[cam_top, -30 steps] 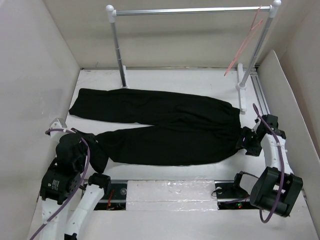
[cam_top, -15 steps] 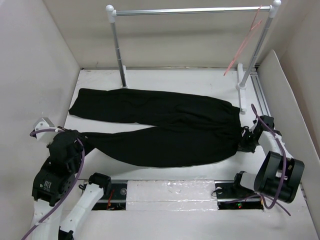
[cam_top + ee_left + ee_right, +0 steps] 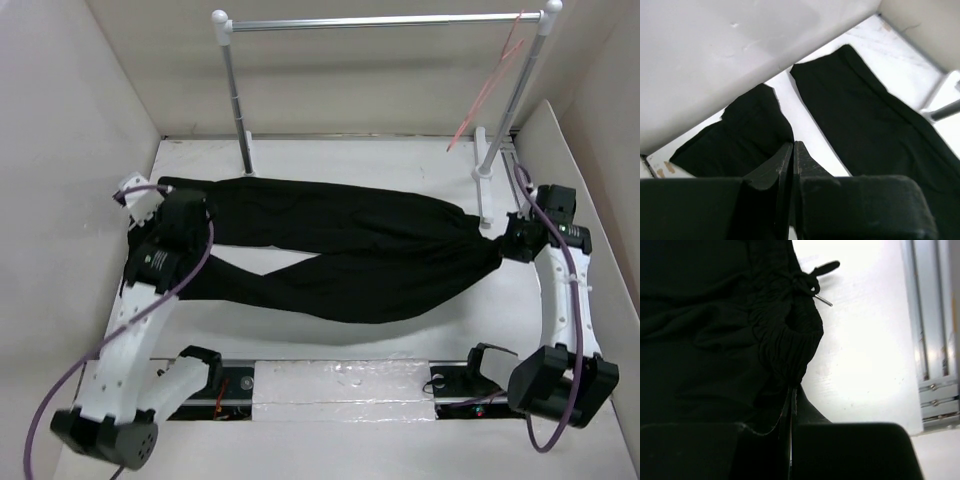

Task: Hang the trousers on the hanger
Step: Fold the trousers

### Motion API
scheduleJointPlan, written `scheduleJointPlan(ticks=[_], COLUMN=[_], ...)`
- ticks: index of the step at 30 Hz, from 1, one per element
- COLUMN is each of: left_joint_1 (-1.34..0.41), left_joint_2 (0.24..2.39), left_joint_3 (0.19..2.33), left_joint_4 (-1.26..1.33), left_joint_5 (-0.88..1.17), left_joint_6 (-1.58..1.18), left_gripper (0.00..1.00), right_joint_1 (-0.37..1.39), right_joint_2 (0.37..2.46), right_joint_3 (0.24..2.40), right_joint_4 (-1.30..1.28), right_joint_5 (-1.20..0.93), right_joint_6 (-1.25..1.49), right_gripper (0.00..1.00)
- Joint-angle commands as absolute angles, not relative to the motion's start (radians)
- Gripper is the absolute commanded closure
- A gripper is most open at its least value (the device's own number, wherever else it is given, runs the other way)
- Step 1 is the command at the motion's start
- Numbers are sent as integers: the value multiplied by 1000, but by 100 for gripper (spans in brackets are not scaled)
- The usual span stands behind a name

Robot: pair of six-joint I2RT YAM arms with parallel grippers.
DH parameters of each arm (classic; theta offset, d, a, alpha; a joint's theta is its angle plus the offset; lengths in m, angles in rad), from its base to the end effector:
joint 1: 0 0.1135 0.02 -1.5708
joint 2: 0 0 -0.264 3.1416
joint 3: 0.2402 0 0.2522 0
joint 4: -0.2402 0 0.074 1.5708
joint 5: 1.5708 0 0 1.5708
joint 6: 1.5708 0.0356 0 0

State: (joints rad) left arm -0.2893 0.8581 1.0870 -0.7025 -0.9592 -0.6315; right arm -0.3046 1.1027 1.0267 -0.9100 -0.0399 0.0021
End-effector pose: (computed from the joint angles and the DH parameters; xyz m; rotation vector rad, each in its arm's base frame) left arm 0.1582 -0.0167 0.3842 -0.8522 1.6414 0.3426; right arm 0.2009 -0.0617 0.2990 0.3754 2.5292 -0.0655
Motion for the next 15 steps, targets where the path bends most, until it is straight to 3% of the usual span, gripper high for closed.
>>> scheduleJointPlan(ticks=[1, 4, 8, 15], left_joint_1=[-184, -111, 113, 124], left_joint_2=[920, 1034, 1224, 1482], left_joint_3=[1111, 1160, 1273, 1494], left_joint_4=[-524, -462, -428, -439], left_joint_5=[-904, -849, -594, -598], left_joint_6=[-536, -517, -506, -491], left_gripper=[100, 100, 100, 100], right_joint_1=[-288, -288, -279, -268], right_joint_2=[1164, 1239, 1356, 1574], right_joint_3=[1144, 1189, 1296, 1446], right_joint_4=[-893, -819, -752, -715], right_joint_5=[-29, -92, -115, -156], right_joint_6=[-35, -3, 44, 49], right_gripper=[100, 100, 100, 100])
